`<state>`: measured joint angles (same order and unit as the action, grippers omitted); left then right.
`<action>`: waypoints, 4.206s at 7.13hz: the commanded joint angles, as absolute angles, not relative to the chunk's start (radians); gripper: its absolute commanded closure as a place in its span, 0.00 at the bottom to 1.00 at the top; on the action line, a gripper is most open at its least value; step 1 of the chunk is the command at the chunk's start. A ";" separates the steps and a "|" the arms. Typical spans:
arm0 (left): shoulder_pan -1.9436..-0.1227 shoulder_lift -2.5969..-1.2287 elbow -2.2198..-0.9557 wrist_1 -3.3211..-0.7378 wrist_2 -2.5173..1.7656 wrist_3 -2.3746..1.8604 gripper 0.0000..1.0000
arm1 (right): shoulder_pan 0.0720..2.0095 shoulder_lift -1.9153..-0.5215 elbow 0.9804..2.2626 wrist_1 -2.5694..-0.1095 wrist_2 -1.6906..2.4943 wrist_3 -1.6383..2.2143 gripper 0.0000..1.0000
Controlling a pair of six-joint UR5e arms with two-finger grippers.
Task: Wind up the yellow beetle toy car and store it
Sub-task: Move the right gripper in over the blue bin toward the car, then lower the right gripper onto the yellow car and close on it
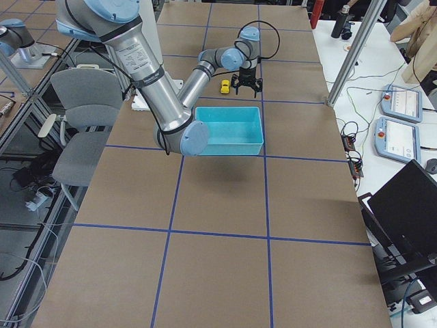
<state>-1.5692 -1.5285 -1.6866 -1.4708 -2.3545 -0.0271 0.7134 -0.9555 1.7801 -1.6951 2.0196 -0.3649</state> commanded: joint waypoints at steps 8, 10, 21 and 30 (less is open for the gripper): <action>-1.571 -1.513 -1.667 -1.470 -2.353 -0.043 0.00 | 0.793 -0.991 1.801 -1.715 2.151 -0.313 0.00; -1.571 -1.513 -1.667 -1.470 -2.353 -0.043 0.00 | 0.677 -0.930 1.789 -1.706 2.093 -0.177 0.01; -1.571 -1.513 -1.657 -1.468 -2.353 -0.041 0.00 | 0.394 -0.627 1.378 -1.453 1.901 0.012 0.04; -1.568 -1.514 -1.651 -1.468 -2.355 -0.051 0.00 | 0.348 -0.607 1.276 -1.394 1.787 0.015 0.29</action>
<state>-1.5690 -1.5140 -1.6506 -1.4681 -2.3545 -0.0492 0.3477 -0.6054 1.2829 -1.3950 1.7897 0.0177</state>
